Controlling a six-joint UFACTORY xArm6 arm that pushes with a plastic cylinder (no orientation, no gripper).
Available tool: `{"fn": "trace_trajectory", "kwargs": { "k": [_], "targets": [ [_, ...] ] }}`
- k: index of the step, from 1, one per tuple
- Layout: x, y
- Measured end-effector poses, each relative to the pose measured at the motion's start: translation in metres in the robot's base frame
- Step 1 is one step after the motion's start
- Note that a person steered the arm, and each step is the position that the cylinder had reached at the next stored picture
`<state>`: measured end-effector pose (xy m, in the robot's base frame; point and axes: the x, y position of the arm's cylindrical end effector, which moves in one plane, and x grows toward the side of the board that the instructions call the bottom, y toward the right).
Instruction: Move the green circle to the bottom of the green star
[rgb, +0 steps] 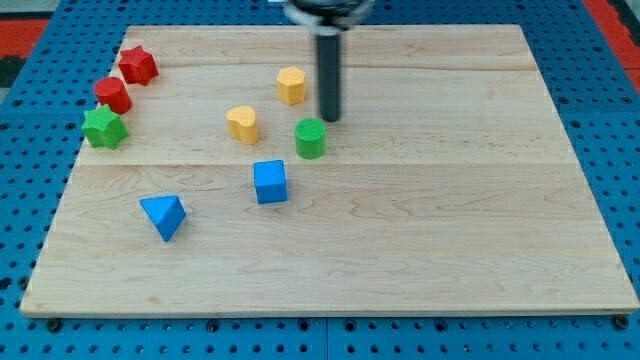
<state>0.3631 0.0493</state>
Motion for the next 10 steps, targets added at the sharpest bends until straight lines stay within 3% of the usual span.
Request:
{"fn": "trace_trajectory", "kwargs": {
  "k": [1,3,4,6,7,8,9,10],
  "targets": [
    [0.033,0.018],
    [0.049,-0.099],
    [0.07,-0.105],
    [0.07,-0.267],
    [0.071,-0.183],
    [0.105,-0.159],
    [0.127,-0.223],
    [0.118,-0.26]
  ]
}}
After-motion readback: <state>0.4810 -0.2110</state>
